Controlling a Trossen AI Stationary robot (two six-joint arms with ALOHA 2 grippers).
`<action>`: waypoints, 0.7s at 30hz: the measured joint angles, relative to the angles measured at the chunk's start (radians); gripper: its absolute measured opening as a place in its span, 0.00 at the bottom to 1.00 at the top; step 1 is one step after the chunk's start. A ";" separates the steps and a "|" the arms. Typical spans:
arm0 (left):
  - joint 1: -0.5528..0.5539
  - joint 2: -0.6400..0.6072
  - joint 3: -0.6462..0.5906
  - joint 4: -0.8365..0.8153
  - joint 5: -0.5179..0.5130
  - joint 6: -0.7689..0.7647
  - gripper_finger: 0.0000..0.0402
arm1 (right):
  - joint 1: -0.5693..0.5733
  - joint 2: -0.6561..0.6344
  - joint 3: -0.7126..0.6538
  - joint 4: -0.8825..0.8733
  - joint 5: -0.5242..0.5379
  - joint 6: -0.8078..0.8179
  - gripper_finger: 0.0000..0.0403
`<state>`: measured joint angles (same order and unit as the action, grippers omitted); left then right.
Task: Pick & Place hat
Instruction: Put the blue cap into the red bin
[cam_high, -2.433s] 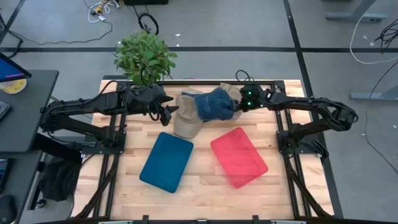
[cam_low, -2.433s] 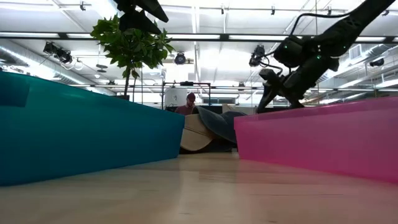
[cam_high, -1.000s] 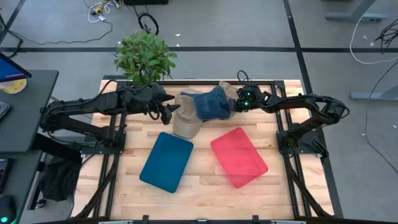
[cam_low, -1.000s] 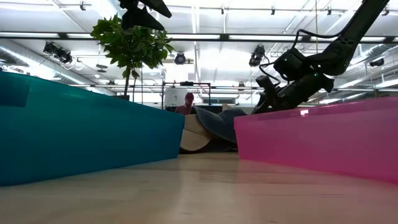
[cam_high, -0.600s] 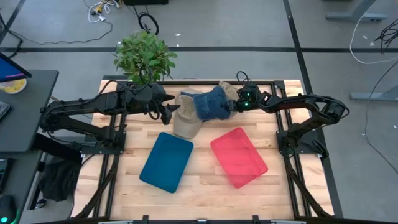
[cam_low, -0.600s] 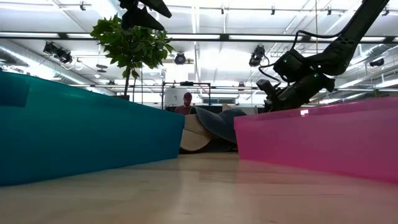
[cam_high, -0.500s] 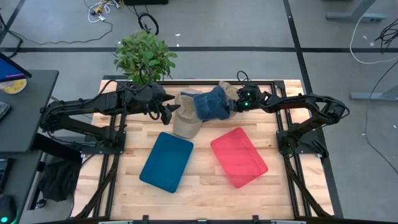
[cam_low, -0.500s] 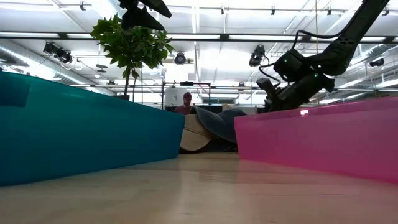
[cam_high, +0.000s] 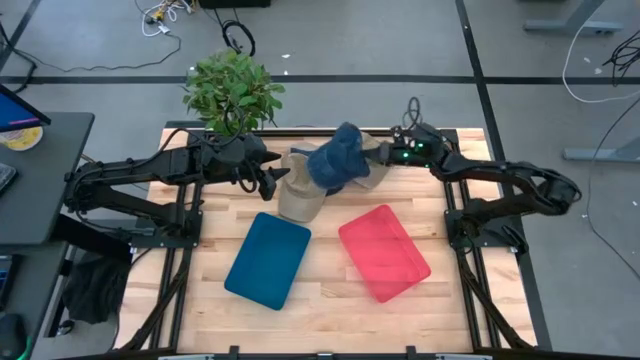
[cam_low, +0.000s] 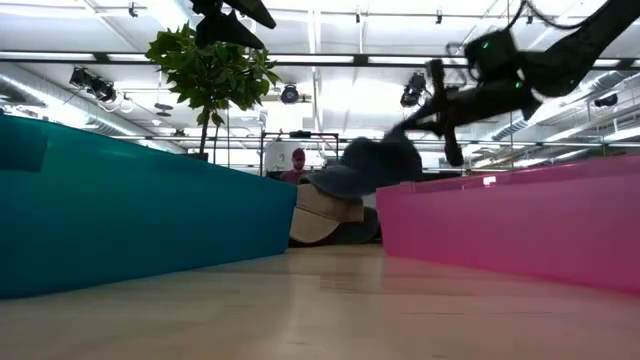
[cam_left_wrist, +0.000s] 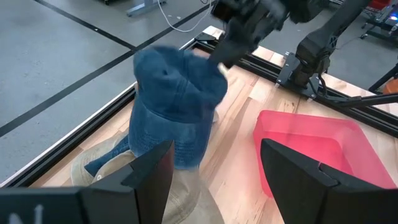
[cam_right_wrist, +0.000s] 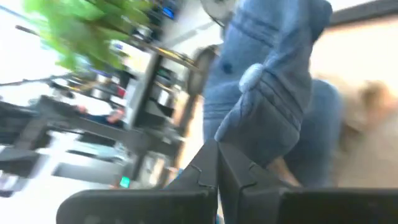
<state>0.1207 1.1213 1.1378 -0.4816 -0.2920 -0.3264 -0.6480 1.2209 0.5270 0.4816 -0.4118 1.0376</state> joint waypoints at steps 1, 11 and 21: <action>0.000 0.000 0.000 -0.001 0.000 0.000 0.61 | 0.000 -0.028 0.000 0.000 0.000 0.012 0.00; 0.000 0.000 0.000 -0.003 -0.001 0.051 0.61 | 0.001 -0.261 0.000 0.005 0.003 0.126 0.00; 0.001 0.000 0.000 -0.002 -0.002 0.061 0.61 | 0.016 -0.354 0.000 0.148 -0.051 0.315 0.00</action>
<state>0.1215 1.1213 1.1378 -0.4839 -0.2939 -0.2653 -0.6322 0.8669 0.5270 0.6299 -0.4625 1.3524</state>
